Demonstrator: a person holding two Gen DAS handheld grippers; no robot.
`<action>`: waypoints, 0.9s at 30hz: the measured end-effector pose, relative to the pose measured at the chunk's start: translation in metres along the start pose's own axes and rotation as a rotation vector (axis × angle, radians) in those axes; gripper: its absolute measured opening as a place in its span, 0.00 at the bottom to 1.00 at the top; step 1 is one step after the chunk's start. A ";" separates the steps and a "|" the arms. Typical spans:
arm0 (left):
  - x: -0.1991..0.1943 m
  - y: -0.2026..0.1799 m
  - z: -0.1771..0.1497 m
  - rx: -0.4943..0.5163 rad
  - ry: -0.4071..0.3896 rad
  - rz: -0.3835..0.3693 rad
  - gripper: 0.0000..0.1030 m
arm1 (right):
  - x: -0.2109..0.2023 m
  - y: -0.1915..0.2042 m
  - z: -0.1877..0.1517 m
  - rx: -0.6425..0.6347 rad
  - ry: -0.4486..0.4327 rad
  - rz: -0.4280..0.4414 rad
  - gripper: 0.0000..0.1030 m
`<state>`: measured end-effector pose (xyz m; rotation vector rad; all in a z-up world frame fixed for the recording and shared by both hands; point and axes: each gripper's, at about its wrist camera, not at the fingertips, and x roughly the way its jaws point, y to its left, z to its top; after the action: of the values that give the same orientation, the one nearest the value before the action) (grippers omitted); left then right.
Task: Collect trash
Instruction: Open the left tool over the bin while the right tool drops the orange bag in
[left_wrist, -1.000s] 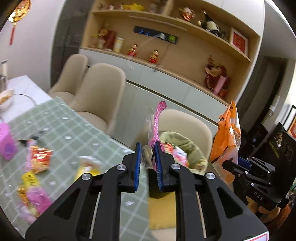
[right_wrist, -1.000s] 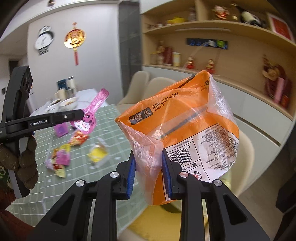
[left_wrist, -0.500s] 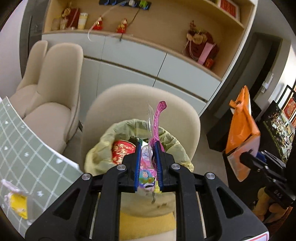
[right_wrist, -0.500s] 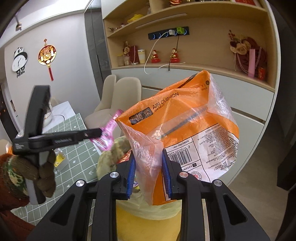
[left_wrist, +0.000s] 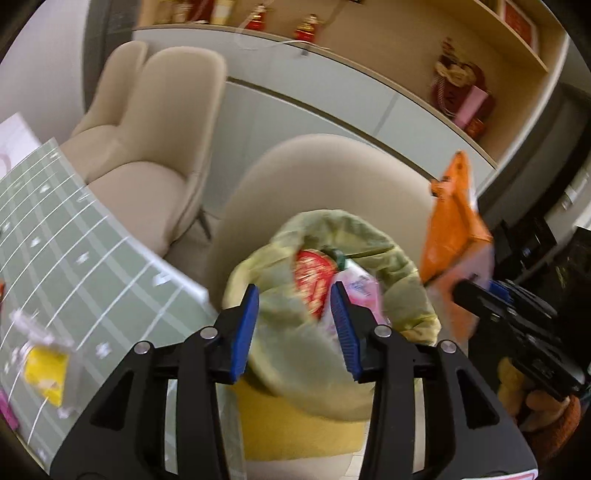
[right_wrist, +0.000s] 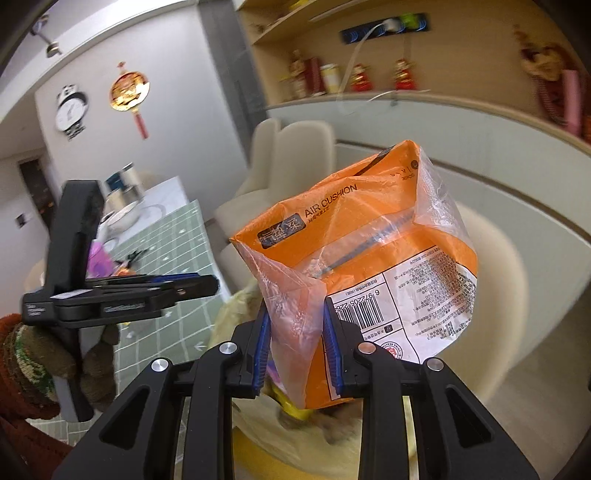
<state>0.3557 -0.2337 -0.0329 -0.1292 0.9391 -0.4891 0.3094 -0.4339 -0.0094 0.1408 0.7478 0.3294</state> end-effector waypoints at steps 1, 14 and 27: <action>-0.006 0.007 -0.002 -0.014 -0.004 0.012 0.38 | 0.011 0.001 0.000 0.002 0.021 0.027 0.25; -0.050 0.045 -0.032 -0.124 -0.034 0.088 0.39 | 0.108 -0.034 -0.047 0.207 0.346 0.044 0.25; -0.083 0.061 -0.049 -0.148 -0.076 0.075 0.47 | 0.068 -0.013 -0.050 0.175 0.210 -0.056 0.41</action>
<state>0.2968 -0.1369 -0.0195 -0.2437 0.9024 -0.3431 0.3244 -0.4222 -0.0922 0.2528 0.9867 0.2270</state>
